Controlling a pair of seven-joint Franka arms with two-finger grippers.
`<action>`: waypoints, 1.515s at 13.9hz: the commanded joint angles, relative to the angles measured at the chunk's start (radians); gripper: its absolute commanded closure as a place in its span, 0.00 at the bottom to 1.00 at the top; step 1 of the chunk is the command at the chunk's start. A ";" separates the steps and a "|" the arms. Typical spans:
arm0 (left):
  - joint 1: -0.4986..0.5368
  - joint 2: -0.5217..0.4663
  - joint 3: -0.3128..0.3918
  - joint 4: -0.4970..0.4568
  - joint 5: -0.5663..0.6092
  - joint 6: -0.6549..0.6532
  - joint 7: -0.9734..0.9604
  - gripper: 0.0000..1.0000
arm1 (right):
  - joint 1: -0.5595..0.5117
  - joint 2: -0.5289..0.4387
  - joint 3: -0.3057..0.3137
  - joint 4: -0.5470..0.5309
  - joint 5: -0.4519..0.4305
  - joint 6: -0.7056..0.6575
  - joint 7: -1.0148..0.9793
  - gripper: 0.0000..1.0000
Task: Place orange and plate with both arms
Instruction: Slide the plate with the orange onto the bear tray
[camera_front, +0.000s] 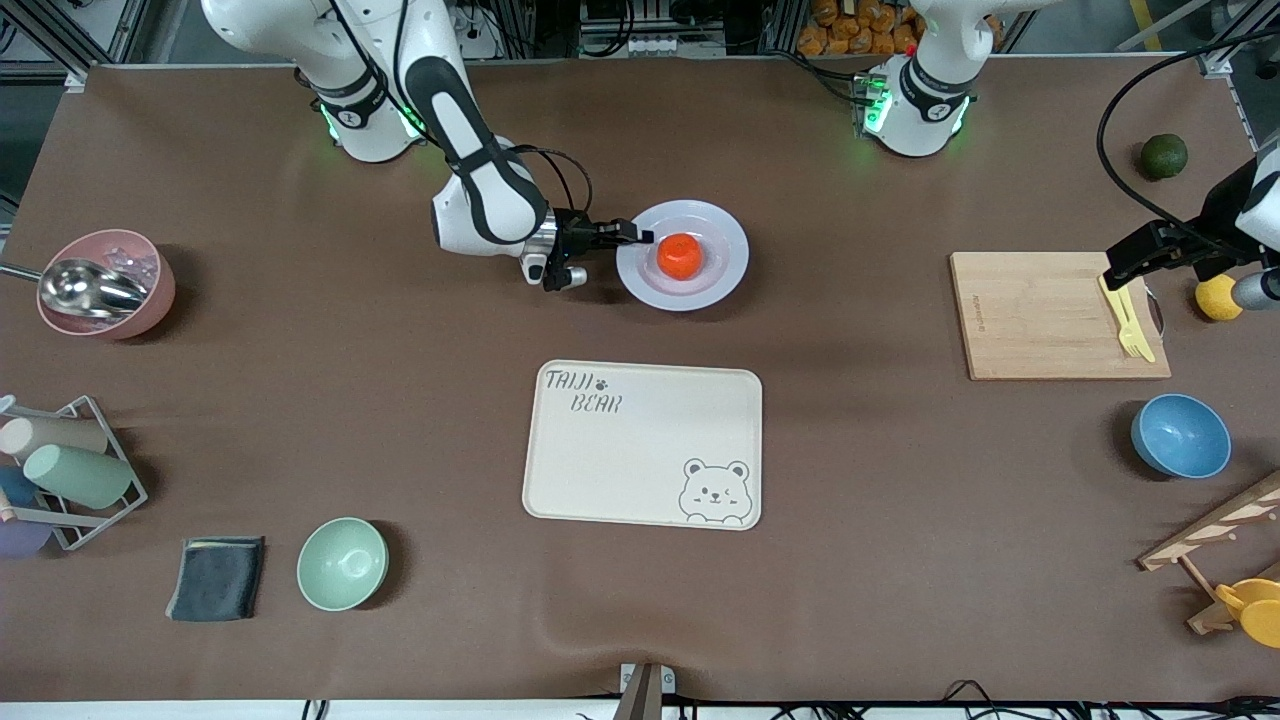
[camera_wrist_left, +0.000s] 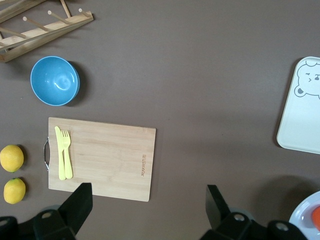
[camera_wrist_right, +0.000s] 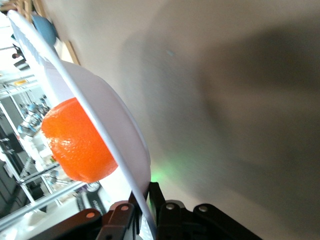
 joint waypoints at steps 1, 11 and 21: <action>0.005 -0.004 0.000 -0.003 -0.024 -0.010 0.003 0.00 | -0.024 -0.025 0.003 0.054 0.006 0.008 0.098 1.00; -0.001 0.004 -0.006 -0.007 -0.024 -0.010 0.003 0.00 | -0.115 0.093 -0.001 0.382 -0.186 0.120 0.416 1.00; 0.000 0.006 -0.006 -0.001 -0.024 -0.006 0.003 0.00 | -0.255 0.236 0.000 0.540 -0.461 0.000 0.580 1.00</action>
